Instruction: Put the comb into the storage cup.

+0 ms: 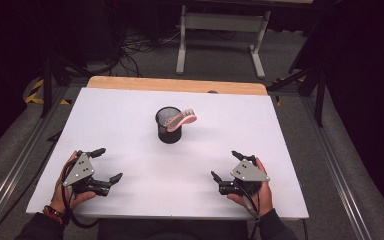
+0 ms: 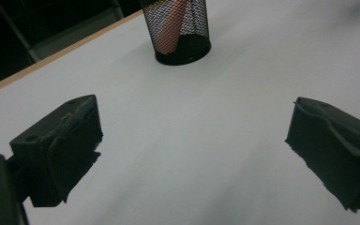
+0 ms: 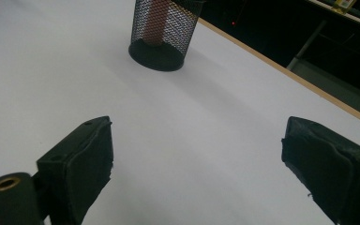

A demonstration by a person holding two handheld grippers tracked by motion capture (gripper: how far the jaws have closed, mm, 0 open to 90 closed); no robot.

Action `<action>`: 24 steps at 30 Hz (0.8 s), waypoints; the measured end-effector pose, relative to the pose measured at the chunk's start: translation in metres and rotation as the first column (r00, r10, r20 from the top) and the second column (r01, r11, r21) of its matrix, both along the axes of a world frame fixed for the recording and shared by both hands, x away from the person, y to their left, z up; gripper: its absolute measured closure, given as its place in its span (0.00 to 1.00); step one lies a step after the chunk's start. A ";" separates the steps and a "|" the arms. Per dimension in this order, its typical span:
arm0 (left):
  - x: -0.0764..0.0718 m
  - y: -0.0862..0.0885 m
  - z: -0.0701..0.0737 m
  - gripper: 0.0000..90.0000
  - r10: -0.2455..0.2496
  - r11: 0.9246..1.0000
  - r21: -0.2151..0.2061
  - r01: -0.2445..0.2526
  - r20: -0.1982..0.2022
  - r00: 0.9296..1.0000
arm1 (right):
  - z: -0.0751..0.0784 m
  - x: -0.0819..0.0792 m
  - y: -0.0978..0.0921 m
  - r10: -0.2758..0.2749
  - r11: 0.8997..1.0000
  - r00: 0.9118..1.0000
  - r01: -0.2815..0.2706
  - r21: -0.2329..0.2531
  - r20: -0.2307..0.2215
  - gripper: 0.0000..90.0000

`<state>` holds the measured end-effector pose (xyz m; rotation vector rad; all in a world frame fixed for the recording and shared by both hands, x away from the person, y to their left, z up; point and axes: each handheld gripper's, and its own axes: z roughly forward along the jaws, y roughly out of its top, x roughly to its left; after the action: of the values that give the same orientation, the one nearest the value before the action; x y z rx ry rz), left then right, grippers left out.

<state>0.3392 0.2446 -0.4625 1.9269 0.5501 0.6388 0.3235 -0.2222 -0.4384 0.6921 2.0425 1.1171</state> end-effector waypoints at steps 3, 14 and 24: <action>0.000 0.000 0.000 0.05 0.001 1.000 0.002 -0.001 -0.001 1.000 | 0.000 0.000 0.000 0.004 1.000 1.000 -0.004 0.006 -0.001 0.11; 0.000 -0.002 0.001 0.05 -0.014 1.000 0.007 0.014 0.000 1.000 | 0.002 -0.007 0.000 -0.003 1.000 1.000 0.003 0.020 0.022 0.11; 0.000 0.000 0.002 0.05 -0.024 1.000 -0.001 0.024 -0.001 1.000 | 0.003 -0.006 0.002 -0.011 1.000 1.000 0.010 0.016 0.028 0.11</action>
<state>0.3391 0.2443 -0.4606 1.9304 0.5264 0.6224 0.3171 -0.2203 -0.4359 0.6901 2.0060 1.1320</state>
